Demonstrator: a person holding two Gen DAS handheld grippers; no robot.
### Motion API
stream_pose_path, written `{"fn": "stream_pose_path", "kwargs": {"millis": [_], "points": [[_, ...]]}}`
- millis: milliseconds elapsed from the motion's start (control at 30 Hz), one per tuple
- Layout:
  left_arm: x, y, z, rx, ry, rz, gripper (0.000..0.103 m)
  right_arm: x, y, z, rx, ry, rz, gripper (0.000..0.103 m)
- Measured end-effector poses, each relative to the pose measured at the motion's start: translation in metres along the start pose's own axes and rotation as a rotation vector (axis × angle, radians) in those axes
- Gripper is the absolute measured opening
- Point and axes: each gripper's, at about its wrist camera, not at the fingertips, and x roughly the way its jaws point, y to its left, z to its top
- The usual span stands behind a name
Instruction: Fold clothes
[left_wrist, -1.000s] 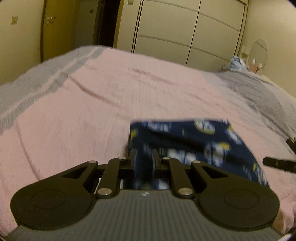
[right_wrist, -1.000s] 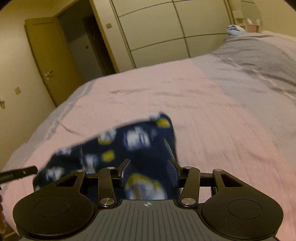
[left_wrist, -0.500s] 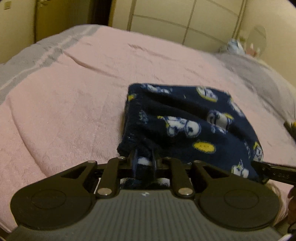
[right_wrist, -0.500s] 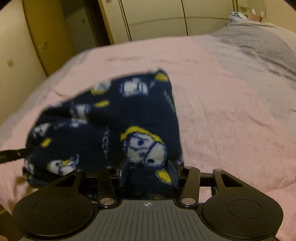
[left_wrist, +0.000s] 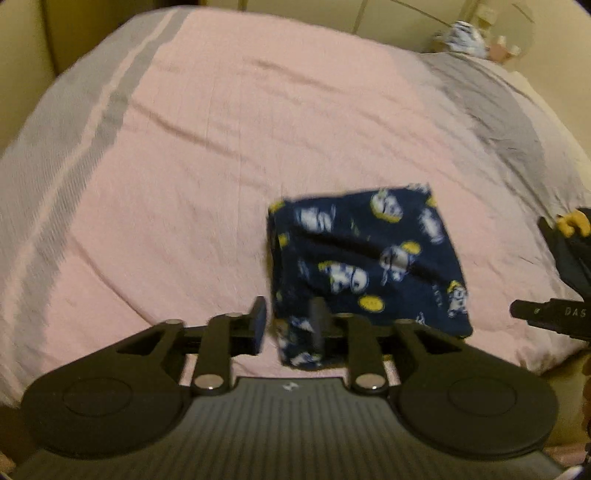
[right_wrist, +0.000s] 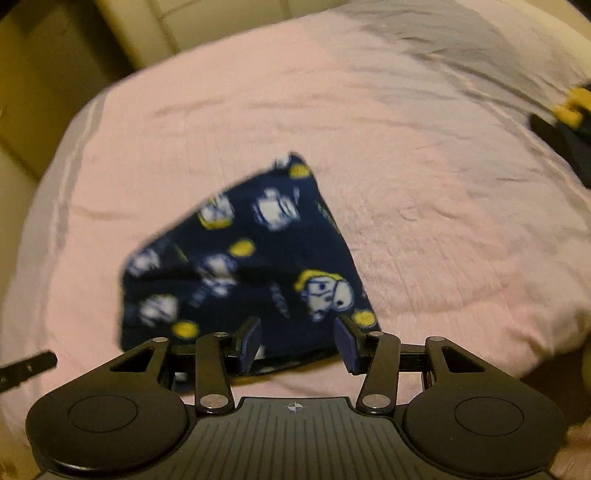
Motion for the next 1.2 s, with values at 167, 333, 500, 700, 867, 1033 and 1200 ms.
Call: {"fn": "stream_pose_path", "kwargs": {"millis": [167,333,500,700,867,1033,1200], "points": [[-0.032,0.016,0.025,0.133,-0.008,-0.028,0.038,-0.039,0.030,-0.023,0.141,-0.031,-0.025,0.056],[-0.026,0.016,0.025,0.185,0.060,-0.060,0.039,-0.048,0.042,-0.057,0.202,0.048,-0.067,0.057],[-0.020,0.004,0.029,0.222,0.087,-0.123,0.039,-0.056,0.027,-0.065,0.288,0.064,-0.112,0.057],[-0.012,-0.005,0.057,0.220,0.090,-0.117,0.039,-0.038,0.020,-0.047,0.336,0.106,-0.087,0.057],[-0.007,-0.014,0.078,0.215,0.079,-0.102,0.039,-0.015,0.032,-0.012,0.260,0.119,-0.047,0.057],[0.004,-0.019,0.090,0.247,0.103,-0.129,0.039,-0.002,0.043,-0.002,0.230,0.128,-0.060,0.057],[0.014,-0.020,0.101,0.330,0.124,-0.172,0.039,-0.002,0.051,-0.005,0.291,0.130,-0.116,0.057]]}}
